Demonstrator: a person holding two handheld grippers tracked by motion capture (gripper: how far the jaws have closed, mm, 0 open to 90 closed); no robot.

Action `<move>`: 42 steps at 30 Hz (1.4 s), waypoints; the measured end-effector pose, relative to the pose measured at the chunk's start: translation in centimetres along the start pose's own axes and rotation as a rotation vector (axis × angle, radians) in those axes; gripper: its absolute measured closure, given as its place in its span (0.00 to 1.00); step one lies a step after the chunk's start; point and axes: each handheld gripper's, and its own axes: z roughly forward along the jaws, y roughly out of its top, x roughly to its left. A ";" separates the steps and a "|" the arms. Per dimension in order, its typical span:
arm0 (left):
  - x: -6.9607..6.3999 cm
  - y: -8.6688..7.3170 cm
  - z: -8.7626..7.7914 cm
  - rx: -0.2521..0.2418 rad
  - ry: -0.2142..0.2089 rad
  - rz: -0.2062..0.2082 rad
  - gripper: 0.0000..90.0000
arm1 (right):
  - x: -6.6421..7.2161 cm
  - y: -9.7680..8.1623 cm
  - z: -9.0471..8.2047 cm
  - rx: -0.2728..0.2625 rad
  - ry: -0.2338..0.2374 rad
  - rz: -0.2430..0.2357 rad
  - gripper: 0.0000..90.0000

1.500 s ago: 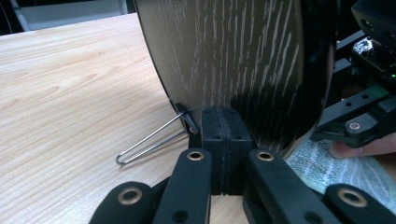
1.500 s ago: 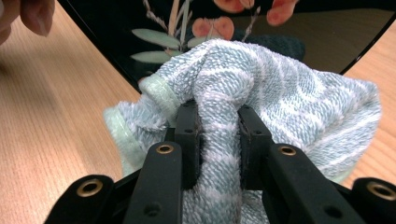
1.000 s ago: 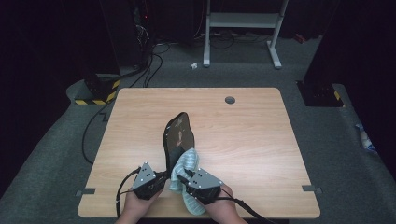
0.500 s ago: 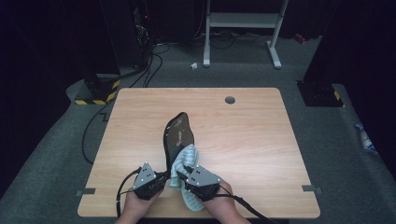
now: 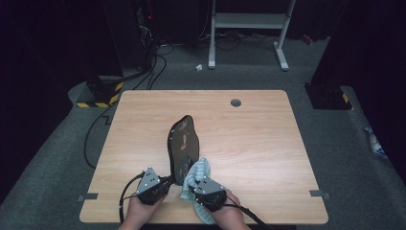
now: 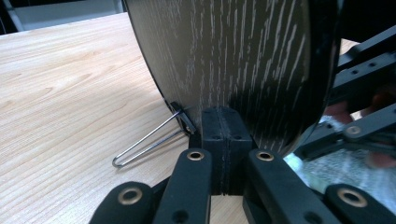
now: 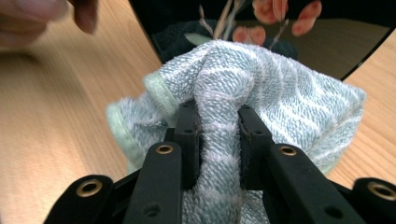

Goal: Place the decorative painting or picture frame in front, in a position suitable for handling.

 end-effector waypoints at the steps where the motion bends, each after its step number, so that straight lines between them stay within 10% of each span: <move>1: 0.0 0.0 0.0 0.000 0.000 0.001 1.00 | 0.1 0.1 -0.2 -0.004 0.000 -0.003 0.81; 13: 0.0 0.0 0.0 0.001 0.000 0.007 1.00 | 1.3 3.7 -3.3 -0.148 0.008 -0.043 0.81; 25: -0.1 0.0 0.2 0.007 -0.005 0.012 1.00 | -0.9 8.0 -5.4 -0.280 -0.008 -0.020 0.81; 42: 0.0 -0.1 0.1 0.011 -0.001 0.011 1.00 | -2.7 5.7 -1.6 -0.148 -0.034 0.008 0.81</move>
